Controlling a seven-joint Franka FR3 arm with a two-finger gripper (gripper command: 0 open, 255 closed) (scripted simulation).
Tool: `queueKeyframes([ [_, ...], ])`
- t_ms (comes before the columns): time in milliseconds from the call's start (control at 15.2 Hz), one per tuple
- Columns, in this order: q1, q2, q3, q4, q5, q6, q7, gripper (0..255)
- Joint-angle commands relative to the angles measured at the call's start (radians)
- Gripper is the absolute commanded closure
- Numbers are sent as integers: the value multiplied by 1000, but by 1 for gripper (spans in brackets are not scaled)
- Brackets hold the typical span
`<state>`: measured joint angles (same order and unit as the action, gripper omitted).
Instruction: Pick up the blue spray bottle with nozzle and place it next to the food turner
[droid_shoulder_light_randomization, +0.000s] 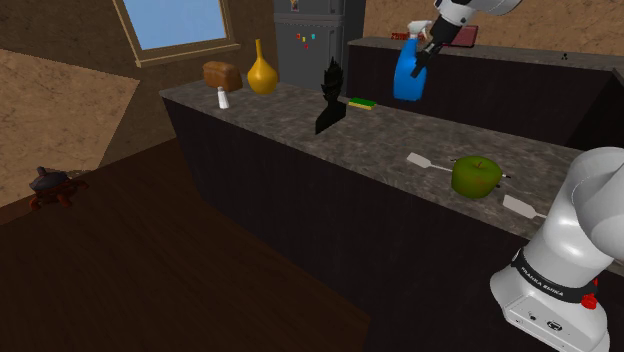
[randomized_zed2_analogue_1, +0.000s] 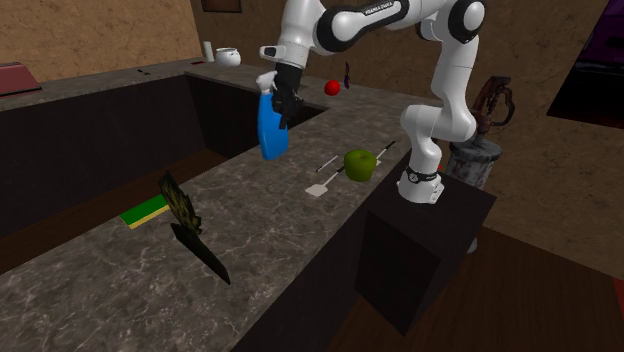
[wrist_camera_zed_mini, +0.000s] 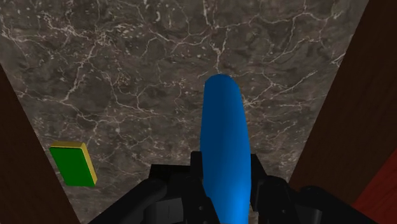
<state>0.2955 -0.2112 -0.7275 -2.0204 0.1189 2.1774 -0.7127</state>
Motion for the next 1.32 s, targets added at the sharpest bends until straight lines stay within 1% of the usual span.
queueKeyframes([
  [0,-1,-3,2,22,-5,-25,6,255],
  [660,1,-1,10,157,-14,-156,33,255],
  [1254,7,26,5,301,-1,-278,44,255],
])
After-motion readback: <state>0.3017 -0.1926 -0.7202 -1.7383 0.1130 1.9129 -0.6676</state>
